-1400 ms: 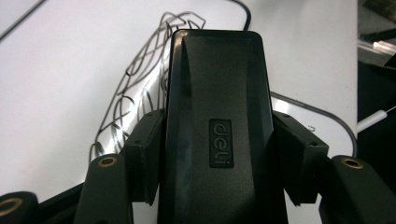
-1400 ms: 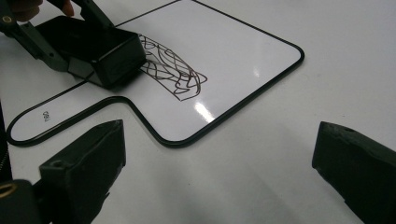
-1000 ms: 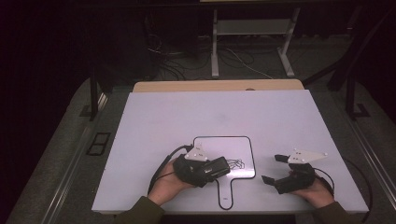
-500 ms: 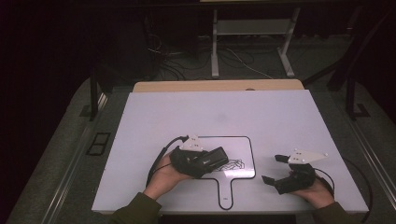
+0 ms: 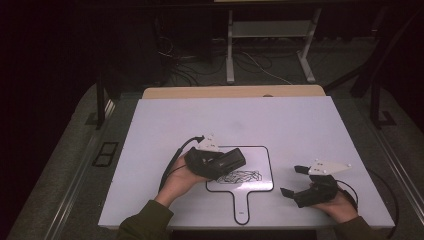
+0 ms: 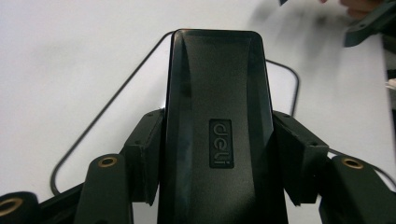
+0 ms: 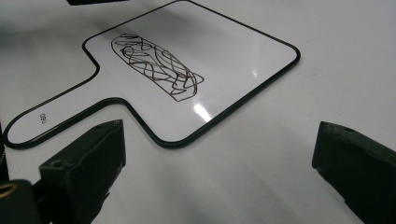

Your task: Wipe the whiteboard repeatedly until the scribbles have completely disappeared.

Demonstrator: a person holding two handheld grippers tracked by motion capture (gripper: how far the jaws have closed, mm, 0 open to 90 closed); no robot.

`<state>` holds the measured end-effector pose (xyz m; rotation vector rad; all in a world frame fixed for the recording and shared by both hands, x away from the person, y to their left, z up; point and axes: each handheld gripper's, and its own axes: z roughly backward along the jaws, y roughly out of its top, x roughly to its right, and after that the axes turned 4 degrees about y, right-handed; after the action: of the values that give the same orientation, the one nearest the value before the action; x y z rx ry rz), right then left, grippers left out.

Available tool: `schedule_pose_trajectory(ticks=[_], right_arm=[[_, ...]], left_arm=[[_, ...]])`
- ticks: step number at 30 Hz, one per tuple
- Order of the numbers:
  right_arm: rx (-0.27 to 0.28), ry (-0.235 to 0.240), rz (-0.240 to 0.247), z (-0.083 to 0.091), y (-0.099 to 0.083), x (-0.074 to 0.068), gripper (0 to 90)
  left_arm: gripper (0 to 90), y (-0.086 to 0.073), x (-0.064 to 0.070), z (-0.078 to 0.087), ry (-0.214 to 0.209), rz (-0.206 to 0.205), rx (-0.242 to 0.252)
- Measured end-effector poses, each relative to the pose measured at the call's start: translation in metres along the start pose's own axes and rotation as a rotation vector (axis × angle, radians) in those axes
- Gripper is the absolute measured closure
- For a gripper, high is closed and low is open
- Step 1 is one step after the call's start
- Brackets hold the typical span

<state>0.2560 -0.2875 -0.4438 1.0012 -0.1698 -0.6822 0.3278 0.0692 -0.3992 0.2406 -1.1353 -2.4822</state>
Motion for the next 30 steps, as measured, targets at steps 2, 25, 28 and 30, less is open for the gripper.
schedule_pose_trajectory(ticks=[2,25,28,30], right_arm=[[0.000,-0.001,-0.002,0.000,0.000,0.000,1.8],[-0.003,-0.001,0.007,-0.001,0.000,0.000,1.8],[-0.002,-0.001,0.006,-0.001,0.000,0.000,1.8],[-0.003,-0.001,0.005,-0.001,0.000,0.000,1.8]], left_arm=[[38.8,0.001,-0.004,-0.004,-0.002,-0.005,-0.009],[38.7,-0.008,-0.015,-0.038,0.020,-0.004,-0.157],[38.7,-0.008,-0.014,-0.039,0.026,-0.010,-0.165],[38.7,-0.008,-0.013,-0.040,0.032,-0.017,-0.170]])
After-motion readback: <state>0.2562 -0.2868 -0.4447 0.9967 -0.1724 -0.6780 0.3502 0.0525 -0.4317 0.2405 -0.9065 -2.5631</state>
